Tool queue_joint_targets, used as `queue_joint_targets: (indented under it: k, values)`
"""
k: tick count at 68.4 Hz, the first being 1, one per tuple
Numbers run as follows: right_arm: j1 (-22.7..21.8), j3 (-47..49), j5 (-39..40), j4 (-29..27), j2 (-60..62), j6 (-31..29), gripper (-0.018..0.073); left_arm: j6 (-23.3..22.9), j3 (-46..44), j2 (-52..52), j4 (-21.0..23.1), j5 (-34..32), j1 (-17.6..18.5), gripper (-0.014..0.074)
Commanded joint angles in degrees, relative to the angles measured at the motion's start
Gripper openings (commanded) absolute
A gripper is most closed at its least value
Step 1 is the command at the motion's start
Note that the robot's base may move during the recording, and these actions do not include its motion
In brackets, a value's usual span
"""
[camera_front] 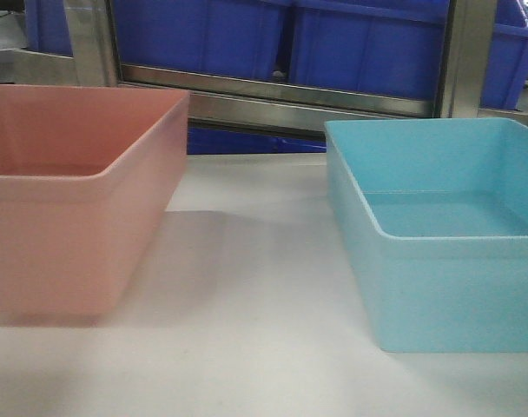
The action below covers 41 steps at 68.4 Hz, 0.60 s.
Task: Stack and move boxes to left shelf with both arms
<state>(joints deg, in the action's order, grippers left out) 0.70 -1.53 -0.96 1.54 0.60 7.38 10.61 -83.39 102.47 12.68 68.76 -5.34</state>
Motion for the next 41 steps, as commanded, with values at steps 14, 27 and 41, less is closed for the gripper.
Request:
queue_joint_targets:
  k: [14, 27, 41]
  values:
    - [-0.3, -0.1, 5.0, -0.1, 0.3, -0.5, 0.0056, -11.1, -0.6, -4.0, 5.0, -4.4, 9.6, -0.0004]
    - [-0.3, -0.1, 5.0, -0.1, 0.3, -0.5, 0.0056, -17.1, 2.8, -4.0, 4.2, -12.5, 16.3, -0.0004]
    - [-0.3, -0.1, 5.0, -0.1, 0.3, -0.5, 0.0056, -25.2, 6.5, -4.0, -0.4, -17.9, 23.4, -0.0004]
